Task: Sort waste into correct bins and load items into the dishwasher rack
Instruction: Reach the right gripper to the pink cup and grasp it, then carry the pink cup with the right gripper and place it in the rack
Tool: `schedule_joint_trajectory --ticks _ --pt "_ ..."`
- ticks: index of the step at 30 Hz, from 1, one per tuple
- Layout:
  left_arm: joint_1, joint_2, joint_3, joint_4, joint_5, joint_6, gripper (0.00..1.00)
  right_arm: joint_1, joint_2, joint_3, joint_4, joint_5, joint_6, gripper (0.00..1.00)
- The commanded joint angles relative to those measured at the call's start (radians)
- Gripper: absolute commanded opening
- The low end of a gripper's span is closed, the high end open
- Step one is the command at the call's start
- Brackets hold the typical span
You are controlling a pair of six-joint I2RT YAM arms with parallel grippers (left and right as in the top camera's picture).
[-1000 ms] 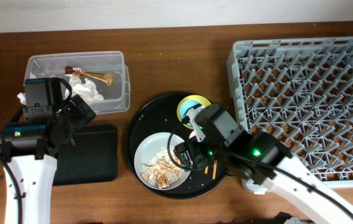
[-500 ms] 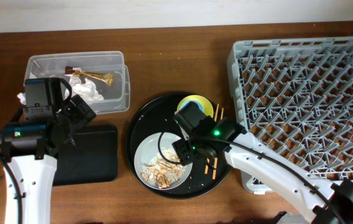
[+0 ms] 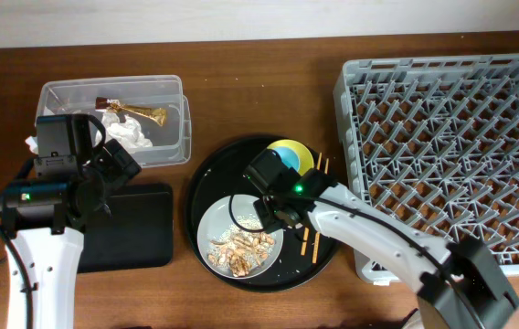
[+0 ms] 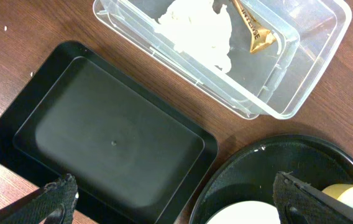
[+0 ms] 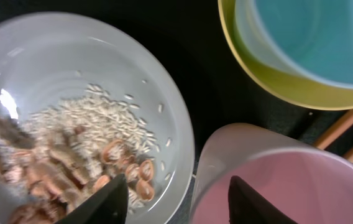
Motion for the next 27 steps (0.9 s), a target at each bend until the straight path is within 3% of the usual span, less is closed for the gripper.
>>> schedule_joint_trajectory --ticks 1,6,15,19,21,27 --pt "0.004 -0.011 -0.002 -0.002 -0.013 -0.007 0.99 0.006 0.035 0.017 0.004 0.029 0.009 0.44" --pt "0.004 -0.011 -0.002 -0.002 -0.013 -0.007 0.99 0.005 0.034 0.056 -0.039 0.029 0.023 0.26" --pt "0.004 -0.011 -0.002 -0.002 -0.013 -0.007 0.99 0.005 0.027 0.085 -0.095 0.029 0.023 0.11" --pt "0.004 -0.011 -0.002 -0.002 -0.013 -0.007 0.99 0.005 0.029 0.085 -0.103 0.058 0.024 0.11" --pt "0.004 -0.011 -0.002 -0.002 -0.013 -0.007 0.99 0.006 0.029 0.085 -0.103 0.058 0.034 0.04" --pt "0.004 -0.011 -0.002 -0.002 -0.013 -0.007 0.99 0.005 -0.028 0.120 -0.184 0.032 0.044 0.04"
